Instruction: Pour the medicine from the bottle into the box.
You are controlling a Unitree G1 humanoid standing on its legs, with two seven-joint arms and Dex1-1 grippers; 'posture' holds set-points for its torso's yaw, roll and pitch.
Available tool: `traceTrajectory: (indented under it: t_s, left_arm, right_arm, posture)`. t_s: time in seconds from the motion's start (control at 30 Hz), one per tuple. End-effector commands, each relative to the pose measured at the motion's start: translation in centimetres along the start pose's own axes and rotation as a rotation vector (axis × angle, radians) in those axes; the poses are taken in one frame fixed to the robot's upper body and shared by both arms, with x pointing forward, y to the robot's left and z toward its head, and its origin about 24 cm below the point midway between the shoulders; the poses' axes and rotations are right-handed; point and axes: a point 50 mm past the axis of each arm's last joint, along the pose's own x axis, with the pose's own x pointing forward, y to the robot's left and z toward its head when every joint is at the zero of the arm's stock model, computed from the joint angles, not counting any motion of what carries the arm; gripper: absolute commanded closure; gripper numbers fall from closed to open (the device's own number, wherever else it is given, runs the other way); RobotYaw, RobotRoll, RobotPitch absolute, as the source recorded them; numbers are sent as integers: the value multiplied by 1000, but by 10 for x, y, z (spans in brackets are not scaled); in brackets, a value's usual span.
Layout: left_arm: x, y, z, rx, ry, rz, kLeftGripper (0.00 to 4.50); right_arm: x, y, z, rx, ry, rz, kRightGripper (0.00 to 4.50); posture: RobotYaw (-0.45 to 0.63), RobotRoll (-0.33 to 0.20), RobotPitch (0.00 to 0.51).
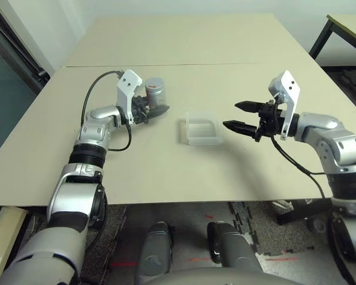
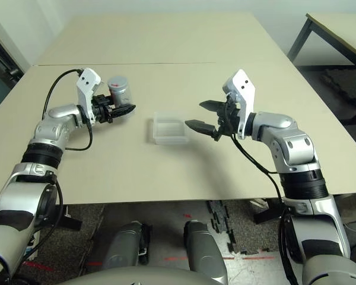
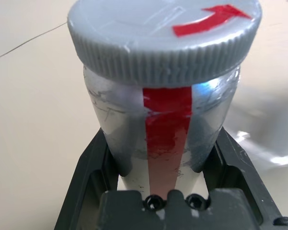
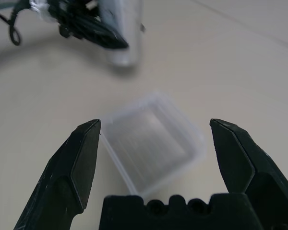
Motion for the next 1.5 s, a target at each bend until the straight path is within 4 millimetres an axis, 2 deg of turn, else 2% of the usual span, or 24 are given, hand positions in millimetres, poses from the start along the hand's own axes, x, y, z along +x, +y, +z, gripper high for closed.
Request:
traceTrajectory:
  t_s: [0.03,0.23,0.47,1.0,1.5]
  left_arm:
    - [8,-14,10,1,-3,-125,1962]
    - [21,-42,14,59,-37,-285,1962]
    - [26,-62,20,146,-52,-388,1962]
    - [23,-61,17,160,-20,-400,1962]
    - [28,-65,15,131,-38,-407,1962]
  right_arm:
    - [12,1,11,-25,-19,32,0]
    - [35,6,34,-33,-84,93,0]
    - [48,11,52,-14,-138,159,0]
    - [49,31,68,-16,-151,309,0]
    - [52,36,67,-47,-135,326,0]
  posture:
    - [39,0,78]
    - [40,0,70]
    - [54,0,64]
    - [59,0,67]
    - [56,0,66]
